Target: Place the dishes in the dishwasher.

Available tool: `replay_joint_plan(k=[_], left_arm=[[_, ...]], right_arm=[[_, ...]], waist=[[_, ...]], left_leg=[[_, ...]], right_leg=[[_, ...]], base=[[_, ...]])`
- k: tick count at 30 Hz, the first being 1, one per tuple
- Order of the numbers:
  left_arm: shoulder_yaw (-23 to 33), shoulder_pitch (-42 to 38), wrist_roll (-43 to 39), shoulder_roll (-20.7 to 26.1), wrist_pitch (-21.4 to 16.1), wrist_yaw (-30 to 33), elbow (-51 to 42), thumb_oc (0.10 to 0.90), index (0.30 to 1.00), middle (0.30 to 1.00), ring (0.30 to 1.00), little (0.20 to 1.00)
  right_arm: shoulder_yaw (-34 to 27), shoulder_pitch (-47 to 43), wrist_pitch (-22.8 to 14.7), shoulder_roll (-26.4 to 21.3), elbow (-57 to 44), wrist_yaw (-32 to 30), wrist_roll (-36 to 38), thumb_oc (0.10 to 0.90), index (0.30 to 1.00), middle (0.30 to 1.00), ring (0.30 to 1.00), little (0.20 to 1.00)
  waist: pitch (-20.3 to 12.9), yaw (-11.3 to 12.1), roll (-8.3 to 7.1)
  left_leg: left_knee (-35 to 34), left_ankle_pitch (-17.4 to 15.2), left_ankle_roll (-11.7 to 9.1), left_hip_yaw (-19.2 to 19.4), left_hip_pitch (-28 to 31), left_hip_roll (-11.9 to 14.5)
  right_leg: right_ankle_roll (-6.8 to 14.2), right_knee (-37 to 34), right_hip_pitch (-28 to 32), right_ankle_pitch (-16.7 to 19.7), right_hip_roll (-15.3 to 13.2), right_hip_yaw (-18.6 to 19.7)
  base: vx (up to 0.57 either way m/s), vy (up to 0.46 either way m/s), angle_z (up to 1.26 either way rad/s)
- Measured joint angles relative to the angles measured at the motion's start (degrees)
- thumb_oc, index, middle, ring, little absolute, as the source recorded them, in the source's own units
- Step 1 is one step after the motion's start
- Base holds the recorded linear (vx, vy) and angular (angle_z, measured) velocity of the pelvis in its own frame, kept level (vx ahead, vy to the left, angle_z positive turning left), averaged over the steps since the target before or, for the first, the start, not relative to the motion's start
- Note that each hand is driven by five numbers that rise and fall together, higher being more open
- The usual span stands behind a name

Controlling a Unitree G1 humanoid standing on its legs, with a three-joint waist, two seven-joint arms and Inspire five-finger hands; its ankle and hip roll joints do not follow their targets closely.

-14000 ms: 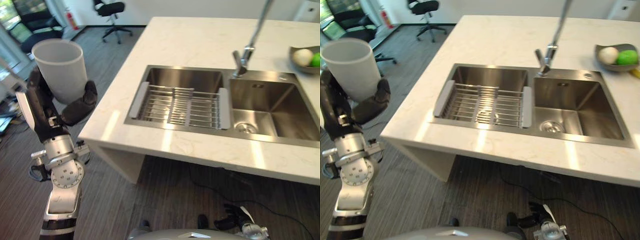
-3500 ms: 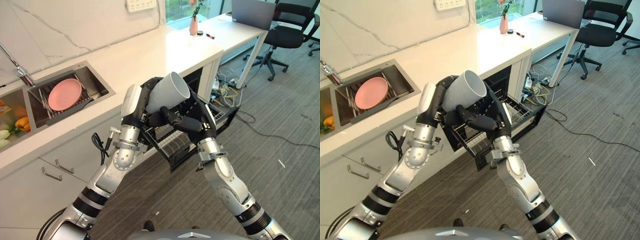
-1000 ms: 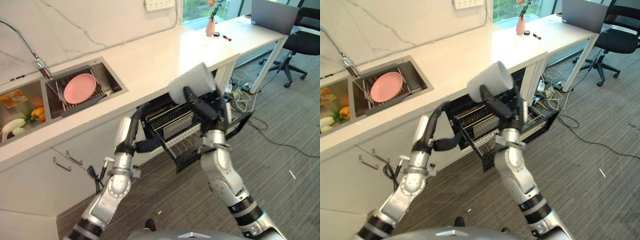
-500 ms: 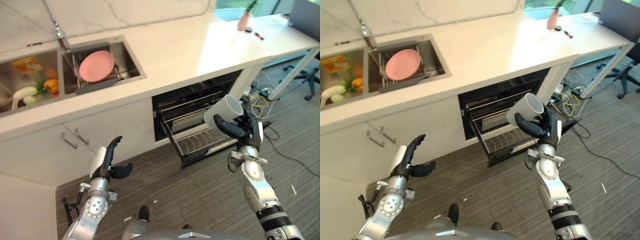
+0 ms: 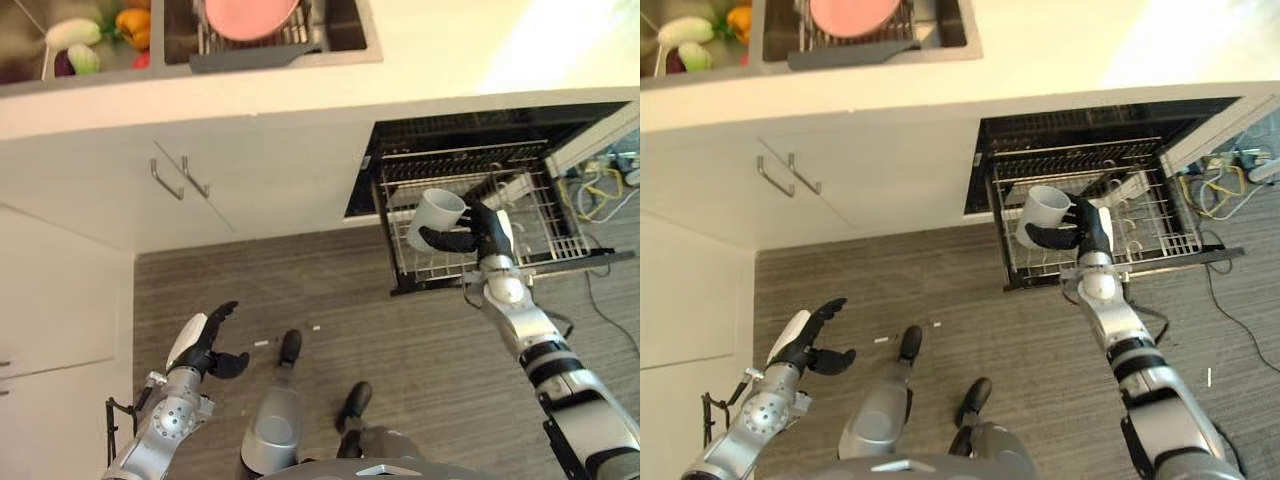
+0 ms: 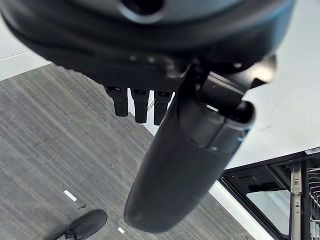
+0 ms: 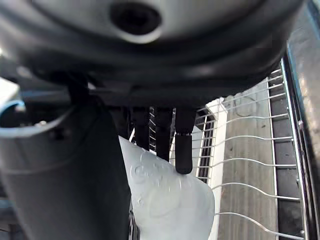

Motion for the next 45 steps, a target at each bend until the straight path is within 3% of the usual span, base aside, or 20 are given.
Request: replay_joint_plan(k=[4, 7, 8, 9, 20, 24, 29, 31, 33, 35, 39, 43, 44, 45], left_arm=[[0.1, -0.8, -0.5, -0.1, 0.1, 0.1, 0.3, 0.8, 0.9, 0.9, 0.9, 0.9], [-0.2, -2.7, -1.2, -0.5, 0.1, 0.4, 0.8, 0.8, 0.9, 0.9, 0.9, 0.9], [-0.7, -3.7, -1.3, -0.4, 0.1, 0.4, 1.1, 0.8, 0.9, 0.9, 0.9, 0.9], [-1.3, -5.3, -1.6, -0.6, 0.0, 0.6, 1.2, 0.8, 0.9, 0.9, 0.9, 0.9], [-4.5, -9.0, -1.6, -1.3, 0.0, 0.9, 3.5, 0.8, 0.9, 0.9, 0.9, 0.9], [-4.4, -8.1, -1.1, -2.1, 0.2, -0.8, 4.3, 0.8, 0.9, 0.9, 0.9, 0.9], [-2.1, -4.0, -1.0, -4.3, 0.2, -1.6, 4.9, 0.8, 0.9, 0.9, 0.9, 0.9], [1.7, -3.6, -0.9, -9.5, -0.3, -1.5, 13.3, 0.8, 0.9, 0.9, 0.9, 0.9], [3.4, -4.1, -0.9, -12.0, 0.2, -1.2, 21.8, 0.8, 0.9, 0.9, 0.9, 0.9], [7.0, -6.1, -1.0, -16.7, 0.9, -0.9, 34.8, 0.8, 0.9, 0.9, 0.9, 0.9], [13.0, -3.3, -5.7, -22.2, 2.7, -0.2, 42.0, 0.8, 0.9, 0.9, 0.9, 0.9], [10.5, 0.1, -6.7, -21.7, 2.3, -1.2, 41.2, 0.8, 0.9, 0.9, 0.9, 0.9], [8.3, 0.4, -6.6, -21.1, 1.9, -1.5, 39.3, 0.8, 0.9, 0.9, 0.9, 0.9], [5.9, -0.7, -6.6, -20.7, 1.2, -1.6, 37.7, 0.8, 0.9, 0.9, 0.9, 0.9]], right_arm=[[0.5, -3.4, 1.3, 0.1, 4.4, 0.1, -1.9, 0.4, 0.3, 0.3, 0.3, 0.3], [0.1, -8.1, -0.4, 2.0, 10.7, 0.5, -2.8, 0.4, 0.3, 0.3, 0.3, 0.3], [0.1, -9.0, 0.0, 2.2, 10.6, 0.5, -2.9, 0.51, 0.465, 0.465, 0.465, 0.465], [0.0, -9.8, 0.5, 2.5, 10.5, 0.1, -2.9, 0.8, 0.9, 0.9, 0.9, 0.9], [1.7, -9.7, 1.5, 2.8, 5.4, 0.0, -3.9, 0.8, 0.9, 0.9, 0.9, 0.9], [-6.2, 3.7, 0.4, 3.0, -14.8, 0.7, -0.6, 0.8, 0.9, 0.9, 0.9, 0.9], [-9.6, 16.1, -1.6, 3.5, -27.1, 3.4, 4.1, 0.8, 0.9, 0.9, 0.9, 0.9], [-13.6, 26.4, -3.0, 7.0, -34.3, 5.9, 6.5, 0.8, 0.9, 0.9, 0.9, 0.9], [-13.6, 30.1, -3.5, 9.3, -35.9, 6.8, 7.3, 0.8, 0.9, 0.9, 0.9, 0.9], [-14.9, 35.1, -3.7, 10.2, -42.3, 9.0, 8.7, 0.8, 0.9, 0.9, 0.9, 0.9], [-18.2, 38.8, -8.9, 15.3, -44.7, 10.8, 12.3, 0.8, 0.9, 0.9, 0.9, 0.9], [-17.9, 38.0, -9.4, 13.9, -46.4, 11.7, 12.9, 0.8, 0.9, 0.9, 0.9, 0.9], [-17.8, 36.8, -11.7, 14.2, -47.4, 11.5, 12.4, 0.8, 0.9, 0.9, 0.9, 0.9], [-18.9, 36.7, -13.8, 14.0, -48.4, 10.7, 12.4, 0.8, 0.9, 0.9, 0.9, 0.9]], waist=[[2.2, 0.1, 0.94], [3.1, -0.5, 1.39], [3.1, -0.6, 1.39], [3.2, -0.4, 1.44], [2.9, -1.7, 1.89], [2.2, -2.7, 2.39], [-2.1, -5.1, 1.93], [-5.4, -6.9, 1.92], [-7.6, -8.6, 1.66], [-8.9, -10.5, 2.33], [-10.6, -10.8, 2.97], [-12.5, -8.4, 5.09], [-12.6, -6.9, 6.22], [-12.5, -6.8, 7.38]], left_leg=[[-0.1, 0.2, 0.2, -0.3, -1.4, -0.6], [-0.1, 0.2, 0.2, -0.3, -1.8, -0.7], [-0.1, 0.2, 0.2, -0.4, -1.8, -0.7], [-0.1, 0.2, 0.2, -0.4, -1.8, -0.6], [-0.1, 0.2, 0.2, 0.0, -0.7, -0.7], [-0.5, 0.0, 0.3, 0.3, 3.7, -0.8], [-0.5, -0.8, 0.4, 1.8, 5.4, -0.8], [-0.6, -1.2, 0.6, 2.2, 6.5, -0.9], [-0.6, -1.5, 0.4, 2.9, 7.0, -0.9], [-0.6, -1.5, 0.4, 3.3, 7.3, -0.9], [-0.6, -1.6, 0.3, 2.5, 7.7, -1.0], [-0.7, -1.2, 0.5, 0.1, 6.1, -1.3], [0.0, 0.0, 0.2, -2.0, 4.1, -2.3], [0.4, 1.6, -0.4, -5.3, 1.7, -3.1]], right_leg=[[0.0, 0.0, -1.3, 0.0, -0.6, -0.4], [0.0, 0.0, -1.6, 0.0, -0.5, -0.4], [0.0, 0.0, -1.6, 0.0, -0.6, -0.4], [0.0, 0.0, -1.6, 0.0, -0.5, -0.4], [0.0, 0.0, -0.8, 0.1, -0.6, 0.1], [0.2, 0.0, 3.6, -0.1, -0.9, 0.6], [0.3, 0.0, 4.6, -0.3, -1.1, 2.2], [0.5, 0.0, 5.4, -0.5, -1.3, 2.6], [0.6, -0.1, 5.6, -0.6, -1.3, 3.3], [0.7, 0.0, 5.7, -0.5, -1.3, 3.7], [0.6, -0.1, 6.6, -0.8, -1.2, 2.9], [0.9, 0.0, 6.6, -1.1, -1.0, 0.4], [0.9, 0.1, 6.4, -1.2, -0.7, -2.1], [0.8, 0.1, 6.1, -1.5, -0.5, -5.6]], base=[[-0.02, 0.031, 0.07], [-0.01, 0.025, 0.0], [0.0, 0.0, 0.0], [0.0, 0.0, 0.0], [0.06, 0.014, -0.02], [0.09, 0.003, 0.01], [0.04, 0.009, -0.15], [0.01, 0.02, -0.09], [0.01, 0.023, -0.2], [0.02, 0.0, -0.15], [0.0, -0.004, 0.15], [-0.09, -0.015, 0.36], [-0.22, 0.014, 1.25], [-0.15, 0.043, 1.62]])
